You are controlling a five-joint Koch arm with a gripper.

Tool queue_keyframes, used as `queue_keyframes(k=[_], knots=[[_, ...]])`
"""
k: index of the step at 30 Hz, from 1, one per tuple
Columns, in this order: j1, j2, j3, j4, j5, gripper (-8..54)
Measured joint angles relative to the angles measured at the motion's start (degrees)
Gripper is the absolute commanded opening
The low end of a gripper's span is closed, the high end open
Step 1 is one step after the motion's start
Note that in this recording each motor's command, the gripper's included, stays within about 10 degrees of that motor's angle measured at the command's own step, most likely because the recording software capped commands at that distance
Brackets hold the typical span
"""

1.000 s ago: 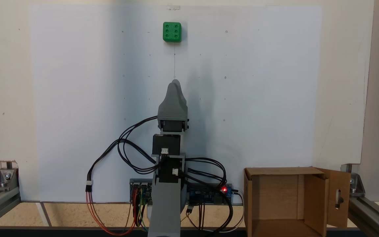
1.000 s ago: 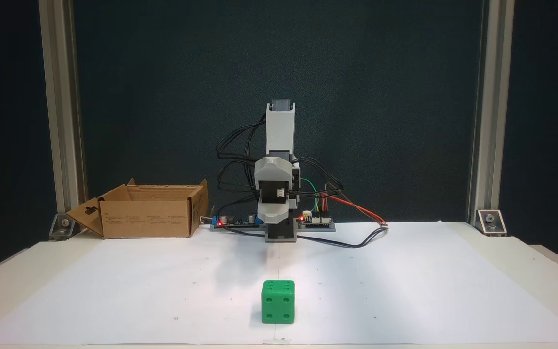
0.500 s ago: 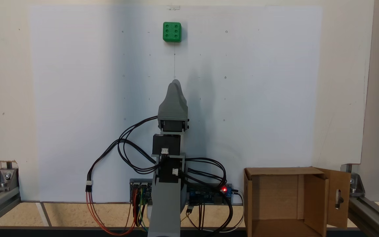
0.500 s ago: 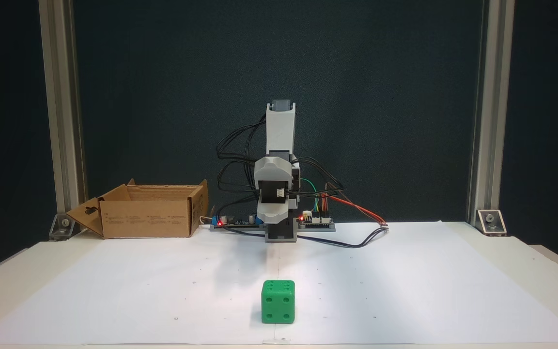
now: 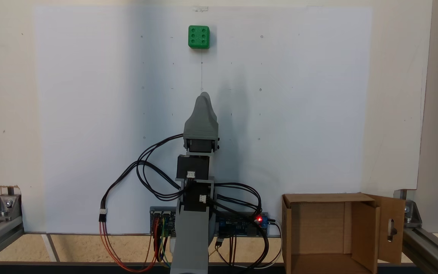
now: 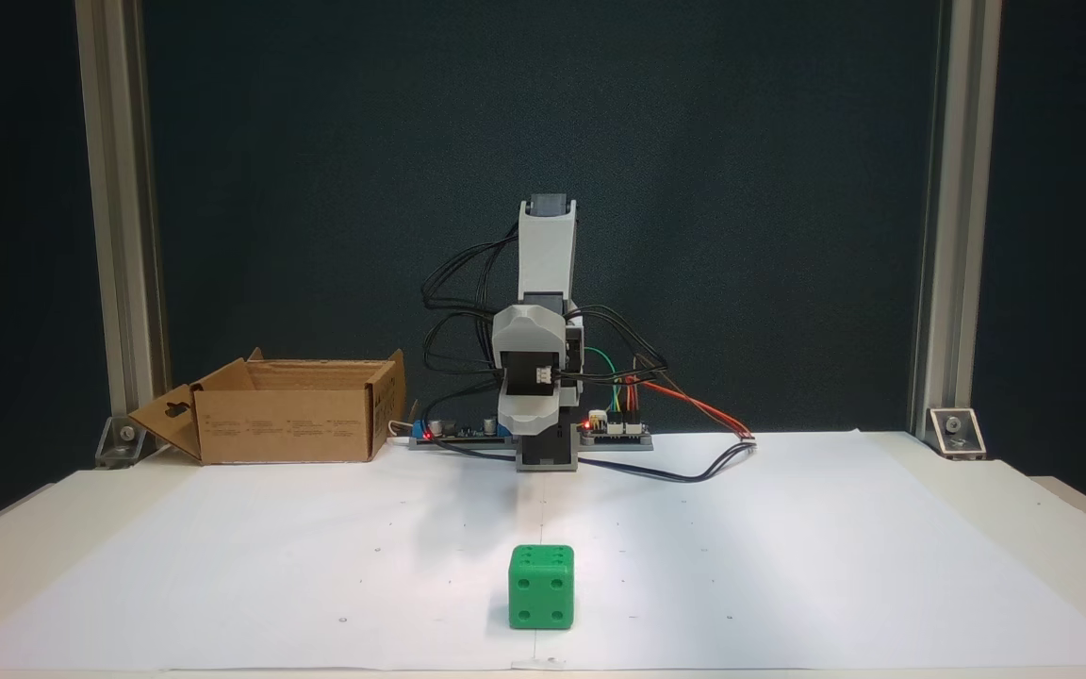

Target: Grasp a green dice and put it in the bin.

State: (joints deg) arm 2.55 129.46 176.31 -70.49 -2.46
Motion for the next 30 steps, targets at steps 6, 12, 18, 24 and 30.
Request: queue_keyframes(k=[6,12,18,24,30], knots=[[0.62,0.00,0.00,0.00,-0.09,44.6],[0.44,0.00,0.00,-1.14,-0.09,44.5],[1.58,0.00,-4.48,8.09,-0.09,44.5],[4.31,0.00,-21.88,31.55,-0.09,42.7],[2.81,0.00,-31.03,54.40,-0.09,42.3]])
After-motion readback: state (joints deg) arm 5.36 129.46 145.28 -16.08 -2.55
